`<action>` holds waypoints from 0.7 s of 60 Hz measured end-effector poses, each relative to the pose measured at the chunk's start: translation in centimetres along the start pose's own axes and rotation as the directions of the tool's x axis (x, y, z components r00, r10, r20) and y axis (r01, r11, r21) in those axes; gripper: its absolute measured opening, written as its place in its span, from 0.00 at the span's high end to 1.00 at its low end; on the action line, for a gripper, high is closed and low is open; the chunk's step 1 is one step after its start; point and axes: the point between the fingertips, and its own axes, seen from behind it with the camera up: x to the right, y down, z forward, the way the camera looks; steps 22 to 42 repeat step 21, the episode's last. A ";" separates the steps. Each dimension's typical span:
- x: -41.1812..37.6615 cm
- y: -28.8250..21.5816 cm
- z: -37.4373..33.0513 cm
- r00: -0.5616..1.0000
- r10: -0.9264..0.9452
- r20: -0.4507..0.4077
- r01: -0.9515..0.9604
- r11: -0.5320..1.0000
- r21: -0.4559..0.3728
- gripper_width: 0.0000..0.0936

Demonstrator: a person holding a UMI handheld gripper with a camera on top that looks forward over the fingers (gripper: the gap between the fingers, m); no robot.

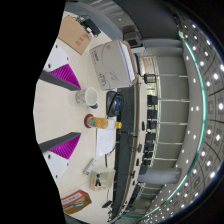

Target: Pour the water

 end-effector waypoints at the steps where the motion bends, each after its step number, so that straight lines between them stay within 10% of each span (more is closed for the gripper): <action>1: -0.2 0.1 -1.0 1.000 -0.005 0.001 0.005 1.000 0.001 0.08; 42: -1.9 3.5 -11.3 1.000 -0.007 0.000 0.007 1.000 -0.005 0.08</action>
